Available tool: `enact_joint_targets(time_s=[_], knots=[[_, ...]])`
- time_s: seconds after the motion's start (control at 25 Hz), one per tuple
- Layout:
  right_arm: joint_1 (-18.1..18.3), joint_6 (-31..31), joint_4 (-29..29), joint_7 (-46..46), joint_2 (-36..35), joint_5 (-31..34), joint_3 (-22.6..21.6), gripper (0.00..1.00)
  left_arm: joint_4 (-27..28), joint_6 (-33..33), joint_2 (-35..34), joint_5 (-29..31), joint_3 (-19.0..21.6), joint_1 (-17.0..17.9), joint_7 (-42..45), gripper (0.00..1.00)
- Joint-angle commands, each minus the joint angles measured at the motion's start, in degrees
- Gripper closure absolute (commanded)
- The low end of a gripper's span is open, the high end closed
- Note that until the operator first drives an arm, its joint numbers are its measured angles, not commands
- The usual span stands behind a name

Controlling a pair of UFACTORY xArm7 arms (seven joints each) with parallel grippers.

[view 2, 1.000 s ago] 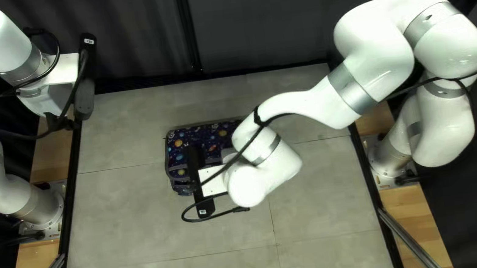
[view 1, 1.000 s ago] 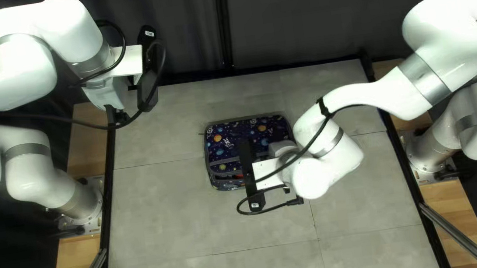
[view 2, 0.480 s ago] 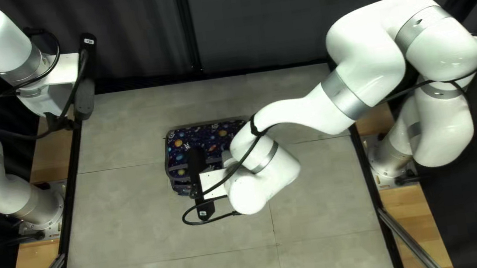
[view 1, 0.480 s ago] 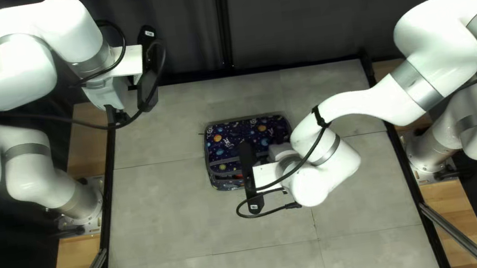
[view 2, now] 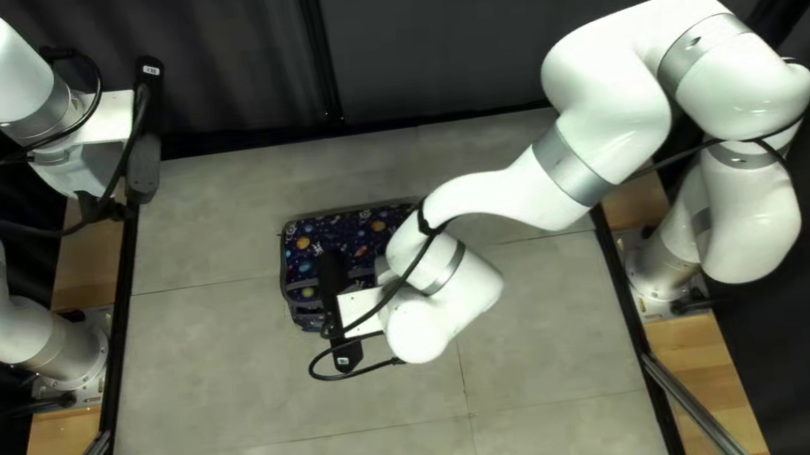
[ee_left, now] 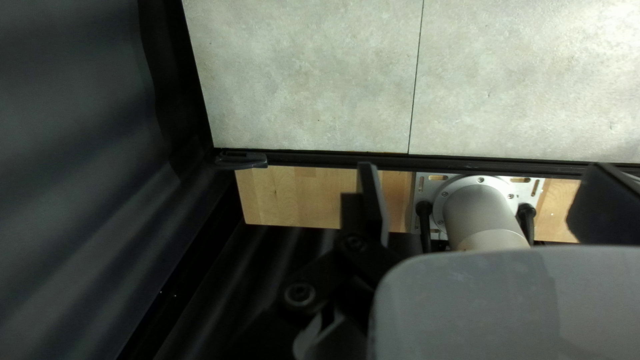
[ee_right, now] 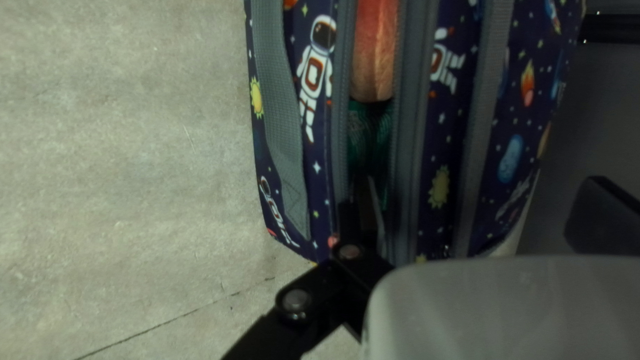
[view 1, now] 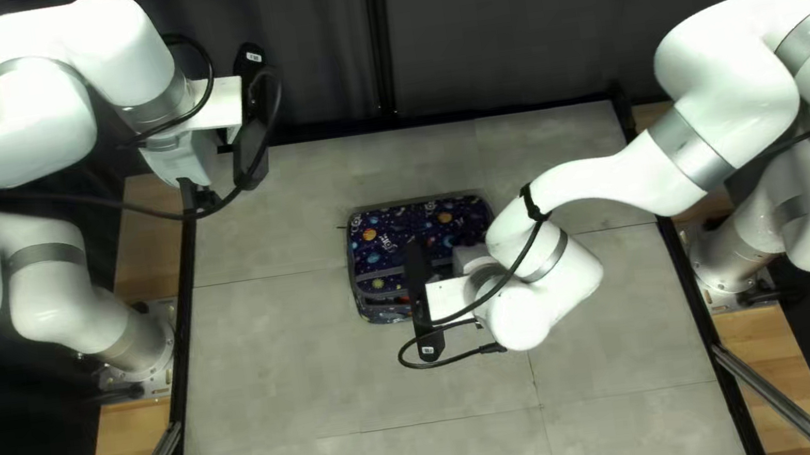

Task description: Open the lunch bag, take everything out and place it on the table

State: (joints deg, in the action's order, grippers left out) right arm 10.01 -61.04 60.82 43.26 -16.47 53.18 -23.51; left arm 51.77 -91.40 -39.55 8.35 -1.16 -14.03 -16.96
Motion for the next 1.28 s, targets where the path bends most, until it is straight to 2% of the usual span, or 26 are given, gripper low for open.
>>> enact_joint_targets(time_s=[0.04, 0.48, 0.56, 0.76, 0.92, 1.28], knots=[[0.0, -1.2, 0.9, 0.1, -1.2, 1.1, 0.8, 1.0, 0.0, 0.0, 0.0, 0.0, 0.0, 0.0, 0.0, 0.0], [0.0, -1.2, 0.9, 0.1, -1.2, 1.1, 0.8, 1.0, 0.0, 0.0, 0.0, 0.0, 0.0, 0.0, 0.0, 0.0], [0.1, -0.5, -1.0, 0.7, -0.1, 1.9, 0.8, 1.0, 0.0, 0.0, 0.0, 0.0, 0.0, 0.0, 0.0, 0.0], [1.2, 0.2, -2.4, -0.3, 3.3, -0.6, 0.7, 1.0, 0.0, 0.0, 0.0, 0.0, 0.0, 0.0, 0.0, 0.0], [1.7, -0.3, -2.0, -3.2, 7.4, -5.3, 0.1, 1.0, 0.0, 0.0, 0.0, 0.0, 0.0, 0.0, 0.0, 0.0], [1.1, -3.0, 1.8, -5.1, 7.7, -8.4, -0.8, 1.0, 0.0, 0.0, 0.0, 0.0, 0.0, 0.0, 0.0, 0.0]])
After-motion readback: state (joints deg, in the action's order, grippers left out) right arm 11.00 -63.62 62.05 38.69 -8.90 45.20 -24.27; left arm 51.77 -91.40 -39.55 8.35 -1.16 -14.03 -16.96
